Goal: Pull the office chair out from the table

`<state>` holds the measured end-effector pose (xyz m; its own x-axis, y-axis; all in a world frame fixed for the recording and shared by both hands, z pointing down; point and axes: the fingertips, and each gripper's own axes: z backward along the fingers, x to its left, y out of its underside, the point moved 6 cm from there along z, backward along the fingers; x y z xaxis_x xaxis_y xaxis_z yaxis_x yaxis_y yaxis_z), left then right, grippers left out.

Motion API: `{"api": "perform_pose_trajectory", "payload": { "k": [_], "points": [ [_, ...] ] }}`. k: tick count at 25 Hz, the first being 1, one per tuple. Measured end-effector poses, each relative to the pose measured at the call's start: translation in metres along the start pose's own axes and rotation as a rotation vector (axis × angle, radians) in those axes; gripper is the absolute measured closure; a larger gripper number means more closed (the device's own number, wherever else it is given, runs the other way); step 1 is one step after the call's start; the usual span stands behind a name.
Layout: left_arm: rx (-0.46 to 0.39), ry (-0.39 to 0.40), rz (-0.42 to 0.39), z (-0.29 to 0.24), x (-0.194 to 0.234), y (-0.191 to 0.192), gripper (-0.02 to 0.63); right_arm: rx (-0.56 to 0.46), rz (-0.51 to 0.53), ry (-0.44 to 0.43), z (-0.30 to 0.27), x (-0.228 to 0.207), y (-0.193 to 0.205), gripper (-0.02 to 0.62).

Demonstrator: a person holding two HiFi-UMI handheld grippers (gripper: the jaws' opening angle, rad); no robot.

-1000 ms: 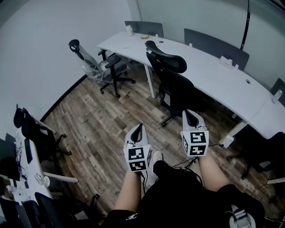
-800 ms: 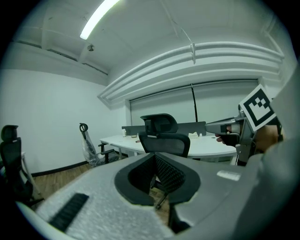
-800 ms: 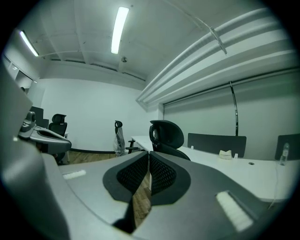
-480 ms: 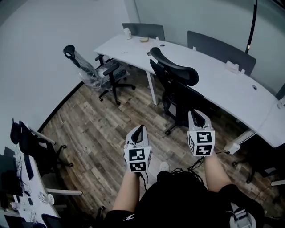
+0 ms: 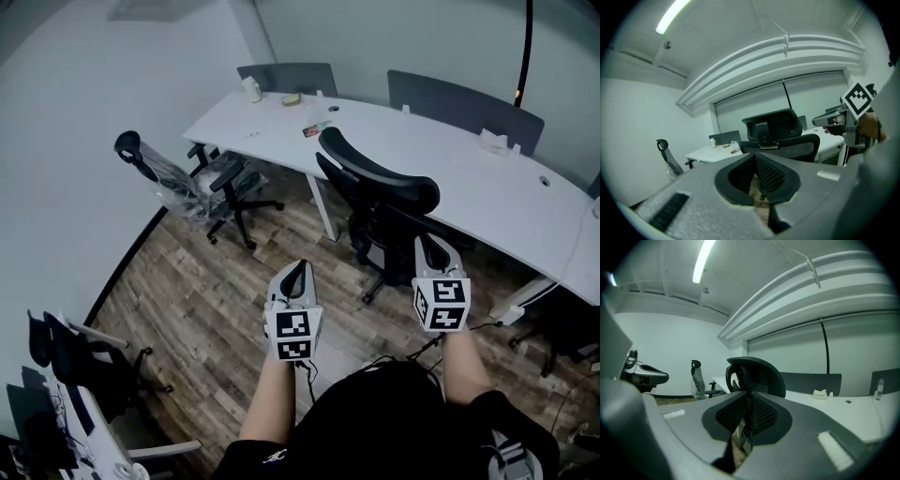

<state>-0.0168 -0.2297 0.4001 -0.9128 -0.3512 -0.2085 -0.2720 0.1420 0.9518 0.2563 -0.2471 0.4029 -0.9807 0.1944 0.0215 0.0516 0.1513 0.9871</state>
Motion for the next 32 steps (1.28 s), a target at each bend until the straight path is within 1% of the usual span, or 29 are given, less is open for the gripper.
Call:
{"api": "perform_pose_trajectory", "payload": {
  "k": [2, 4, 7, 9, 12, 15, 18, 22, 25, 26, 27, 28, 30, 32],
  "points": [
    [0.005, 0.026, 0.006, -0.018, 0.01, 0.002, 0.598, 0.015, 0.005, 0.019, -0.013, 0.002, 0.0, 0.554],
    [0.017, 0.068, 0.009, -0.034, 0.016, 0.005, 0.598, 0.037, 0.018, 0.025, -0.022, 0.004, 0.0, 0.551],
    [0.035, 0.155, -0.028, -0.058, 0.02, 0.01, 0.598, 0.083, 0.058, 0.029, -0.03, 0.004, 0.004, 0.546],
    [0.042, 0.203, -0.053, -0.073, 0.024, 0.013, 0.591, 0.114, 0.068, 0.05, -0.035, 0.002, 0.007, 0.54],
    [0.045, 0.257, -0.069, -0.098, 0.037, 0.015, 0.586, 0.143, 0.067, 0.089, -0.042, 0.0, 0.009, 0.529],
    [0.033, 0.302, -0.103, -0.128, 0.056, 0.014, 0.586, 0.156, 0.063, 0.132, -0.057, 0.004, 0.008, 0.52],
    [0.02, 0.384, -0.142, -0.161, 0.073, 0.011, 0.583, 0.168, 0.03, 0.18, -0.073, 0.009, 0.008, 0.52],
    [-0.007, 0.502, -0.253, -0.206, 0.09, 0.002, 0.566, 0.167, -0.061, 0.28, -0.089, 0.018, 0.009, 0.508],
    [-0.026, 0.575, -0.282, -0.232, 0.098, 0.003, 0.56, 0.166, -0.121, 0.342, -0.095, 0.028, 0.017, 0.497],
    [-0.03, 0.597, -0.272, -0.24, 0.1, 0.004, 0.56, 0.163, -0.141, 0.363, -0.097, 0.03, 0.019, 0.497],
    [-0.032, 0.619, -0.245, -0.249, 0.101, 0.005, 0.56, 0.158, -0.164, 0.38, -0.1, 0.031, 0.021, 0.495],
    [-0.028, 0.642, -0.198, -0.258, 0.103, 0.007, 0.558, 0.148, -0.196, 0.394, -0.103, 0.032, 0.023, 0.491],
    [-0.006, 0.691, -0.061, -0.277, 0.107, 0.011, 0.545, 0.107, -0.301, 0.411, -0.108, 0.032, 0.029, 0.477],
    [0.021, 0.738, 0.09, -0.291, 0.108, 0.016, 0.523, 0.032, -0.463, 0.422, -0.109, 0.031, 0.038, 0.445]
  ]
}}
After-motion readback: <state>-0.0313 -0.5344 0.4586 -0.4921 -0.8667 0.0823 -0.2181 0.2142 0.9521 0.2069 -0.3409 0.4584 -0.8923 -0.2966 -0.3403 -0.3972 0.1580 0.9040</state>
